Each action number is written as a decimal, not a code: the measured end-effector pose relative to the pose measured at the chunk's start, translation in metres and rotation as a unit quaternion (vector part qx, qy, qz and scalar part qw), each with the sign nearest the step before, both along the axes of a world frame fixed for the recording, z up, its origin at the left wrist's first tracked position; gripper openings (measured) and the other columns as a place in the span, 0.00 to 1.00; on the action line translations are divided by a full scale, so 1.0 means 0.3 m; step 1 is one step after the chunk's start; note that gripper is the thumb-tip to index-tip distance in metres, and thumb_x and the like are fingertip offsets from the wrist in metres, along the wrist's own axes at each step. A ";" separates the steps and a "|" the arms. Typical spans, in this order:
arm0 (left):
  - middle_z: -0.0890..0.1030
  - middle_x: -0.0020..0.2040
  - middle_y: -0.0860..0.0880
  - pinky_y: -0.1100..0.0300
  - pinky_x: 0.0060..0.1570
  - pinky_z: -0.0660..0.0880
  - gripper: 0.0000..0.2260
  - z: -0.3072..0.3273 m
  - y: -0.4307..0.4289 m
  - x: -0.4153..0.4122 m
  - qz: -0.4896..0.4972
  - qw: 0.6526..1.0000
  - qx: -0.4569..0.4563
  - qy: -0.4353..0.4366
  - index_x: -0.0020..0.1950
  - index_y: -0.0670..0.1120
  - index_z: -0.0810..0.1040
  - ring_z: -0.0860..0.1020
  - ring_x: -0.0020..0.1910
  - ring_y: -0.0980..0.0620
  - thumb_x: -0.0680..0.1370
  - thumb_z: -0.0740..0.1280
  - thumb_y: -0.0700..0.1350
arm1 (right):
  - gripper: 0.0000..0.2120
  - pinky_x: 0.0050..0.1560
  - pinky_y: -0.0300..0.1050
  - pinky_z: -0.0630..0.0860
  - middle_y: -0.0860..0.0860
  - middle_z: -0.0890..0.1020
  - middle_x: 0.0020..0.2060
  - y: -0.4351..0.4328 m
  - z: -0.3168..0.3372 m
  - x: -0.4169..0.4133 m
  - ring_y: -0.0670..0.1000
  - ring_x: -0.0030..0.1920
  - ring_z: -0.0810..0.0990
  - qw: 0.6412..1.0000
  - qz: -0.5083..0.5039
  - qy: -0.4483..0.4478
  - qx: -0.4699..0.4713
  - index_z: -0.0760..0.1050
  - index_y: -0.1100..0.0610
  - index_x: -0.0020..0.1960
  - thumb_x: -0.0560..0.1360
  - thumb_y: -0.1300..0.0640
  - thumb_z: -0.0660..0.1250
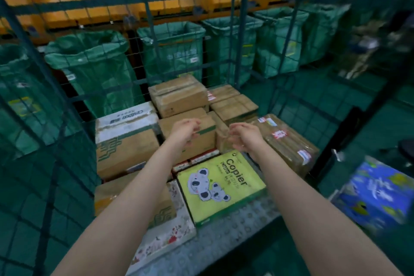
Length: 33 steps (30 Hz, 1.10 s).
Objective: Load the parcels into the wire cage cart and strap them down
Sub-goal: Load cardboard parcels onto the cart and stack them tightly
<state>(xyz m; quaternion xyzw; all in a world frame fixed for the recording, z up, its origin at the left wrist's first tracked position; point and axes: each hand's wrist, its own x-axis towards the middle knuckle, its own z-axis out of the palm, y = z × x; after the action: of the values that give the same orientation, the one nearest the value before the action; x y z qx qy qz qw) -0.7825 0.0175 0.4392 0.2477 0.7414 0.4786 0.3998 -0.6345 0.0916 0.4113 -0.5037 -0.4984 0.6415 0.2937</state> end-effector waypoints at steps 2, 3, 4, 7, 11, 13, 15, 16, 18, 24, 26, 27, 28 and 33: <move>0.80 0.56 0.47 0.57 0.47 0.73 0.08 -0.012 0.029 0.064 -0.032 0.999 -0.001 -0.003 0.49 0.50 0.77 0.77 0.54 0.48 0.79 0.60 0.40 | 0.09 0.34 0.39 0.76 0.53 0.80 0.44 -0.006 -0.005 0.094 0.48 0.36 0.78 0.999 -0.041 -0.007 0.000 0.76 0.56 0.48 0.78 0.65 0.58; 0.80 0.55 0.47 0.59 0.42 0.72 0.08 -0.014 0.041 0.090 -0.040 0.999 -0.003 -0.011 0.49 0.50 0.77 0.77 0.52 0.49 0.79 0.60 0.39 | 0.10 0.37 0.41 0.76 0.54 0.81 0.44 -0.006 -0.005 0.138 0.49 0.37 0.78 0.998 -0.061 -0.008 -0.009 0.76 0.55 0.46 0.78 0.65 0.59; 0.80 0.54 0.48 0.60 0.38 0.70 0.08 -0.005 0.052 0.118 -0.048 0.999 -0.005 -0.015 0.50 0.49 0.77 0.77 0.50 0.50 0.79 0.60 0.39 | 0.10 0.39 0.42 0.76 0.54 0.81 0.45 0.002 -0.007 0.180 0.49 0.37 0.78 0.997 -0.081 -0.009 -0.017 0.76 0.54 0.45 0.78 0.65 0.59; 0.80 0.50 0.48 0.61 0.34 0.69 0.08 0.021 0.090 0.214 -0.083 0.996 0.007 -0.013 0.51 0.48 0.78 0.77 0.43 0.52 0.79 0.61 0.37 | 0.08 0.41 0.42 0.76 0.53 0.80 0.44 0.022 0.014 0.313 0.49 0.37 0.78 0.991 -0.135 -0.006 -0.009 0.76 0.56 0.49 0.79 0.64 0.59; 0.81 0.53 0.48 0.56 0.45 0.74 0.11 0.033 0.131 0.332 -0.118 0.993 0.020 -0.011 0.47 0.49 0.79 0.78 0.50 0.49 0.80 0.58 0.38 | 0.08 0.41 0.43 0.77 0.52 0.80 0.41 0.018 0.008 0.425 0.49 0.36 0.78 0.984 -0.177 0.007 -0.008 0.76 0.58 0.52 0.79 0.62 0.59; 0.80 0.52 0.48 0.56 0.47 0.74 0.12 0.030 0.145 0.434 -0.141 0.990 0.012 -0.008 0.42 0.50 0.77 0.78 0.50 0.49 0.79 0.59 0.38 | 0.07 0.46 0.46 0.77 0.51 0.80 0.42 -0.005 -0.007 0.511 0.49 0.36 0.78 0.982 -0.190 0.012 -0.016 0.76 0.57 0.50 0.78 0.63 0.60; 0.80 0.49 0.49 0.59 0.40 0.73 0.11 0.032 0.151 0.527 -0.156 0.988 0.008 -0.010 0.45 0.49 0.78 0.78 0.44 0.52 0.79 0.59 0.38 | 0.07 0.47 0.47 0.78 0.51 0.81 0.41 -0.028 -0.019 0.594 0.49 0.35 0.79 0.979 -0.204 0.011 -0.020 0.76 0.56 0.46 0.77 0.64 0.61; 0.80 0.48 0.50 0.60 0.37 0.71 0.10 0.030 0.158 0.583 -0.170 0.985 0.005 -0.012 0.46 0.49 0.78 0.77 0.43 0.53 0.79 0.59 0.38 | 0.08 0.44 0.45 0.77 0.50 0.80 0.39 -0.041 -0.021 0.648 0.49 0.34 0.78 0.976 -0.216 0.009 -0.021 0.76 0.55 0.44 0.77 0.64 0.61; 0.79 0.44 0.51 0.60 0.40 0.71 0.12 0.018 0.164 0.695 -0.200 0.979 0.004 -0.027 0.42 0.51 0.77 0.77 0.41 0.54 0.79 0.59 0.38 | 0.09 0.37 0.41 0.75 0.50 0.79 0.38 -0.071 -0.024 0.760 0.48 0.32 0.77 0.970 -0.243 0.009 -0.021 0.76 0.55 0.44 0.77 0.64 0.60; 0.79 0.43 0.53 0.62 0.35 0.70 0.12 -0.013 0.175 0.976 -0.267 0.963 0.003 -0.042 0.40 0.52 0.76 0.76 0.38 0.56 0.78 0.58 0.38 | 0.06 0.37 0.40 0.71 0.51 0.77 0.37 -0.153 -0.027 1.067 0.49 0.34 0.75 0.951 -0.307 0.021 -0.023 0.73 0.56 0.48 0.79 0.63 0.59; 0.79 0.42 0.53 0.61 0.40 0.72 0.12 -0.014 0.177 1.067 -0.289 0.956 0.005 -0.046 0.40 0.51 0.75 0.76 0.38 0.56 0.79 0.58 0.39 | 0.07 0.37 0.40 0.71 0.51 0.77 0.37 -0.176 -0.029 1.160 0.49 0.34 0.75 0.943 -0.330 0.027 -0.025 0.74 0.55 0.44 0.78 0.62 0.59; 0.79 0.41 0.53 0.61 0.42 0.72 0.12 -0.014 0.174 1.103 -0.299 0.953 0.006 -0.045 0.40 0.51 0.75 0.76 0.38 0.56 0.79 0.58 0.39 | 0.08 0.37 0.40 0.71 0.51 0.77 0.37 -0.185 -0.029 1.194 0.49 0.33 0.75 0.940 -0.339 0.026 -0.027 0.73 0.54 0.42 0.78 0.62 0.60; 0.79 0.41 0.53 0.61 0.42 0.71 0.12 -0.012 0.171 1.170 -0.317 0.947 0.005 -0.043 0.41 0.51 0.75 0.76 0.38 0.56 0.79 0.58 0.40 | 0.09 0.37 0.40 0.71 0.51 0.78 0.36 -0.206 -0.029 1.254 0.49 0.33 0.75 0.935 -0.354 0.023 -0.024 0.73 0.54 0.41 0.78 0.61 0.60; 0.79 0.40 0.55 0.62 0.38 0.69 0.11 -0.018 0.147 1.374 -0.385 0.922 0.000 -0.032 0.42 0.52 0.75 0.77 0.39 0.56 0.79 0.57 0.41 | 0.09 0.37 0.41 0.72 0.52 0.78 0.37 -0.289 -0.033 1.427 0.49 0.33 0.75 0.916 -0.400 0.022 -0.019 0.73 0.55 0.41 0.78 0.62 0.60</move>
<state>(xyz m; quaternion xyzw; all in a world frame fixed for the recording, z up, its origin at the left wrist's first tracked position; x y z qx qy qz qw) -0.3702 0.0617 0.4338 0.4988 0.5756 0.2950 0.5769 -0.2063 0.0048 0.4013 -0.6519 -0.2367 0.4909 0.5273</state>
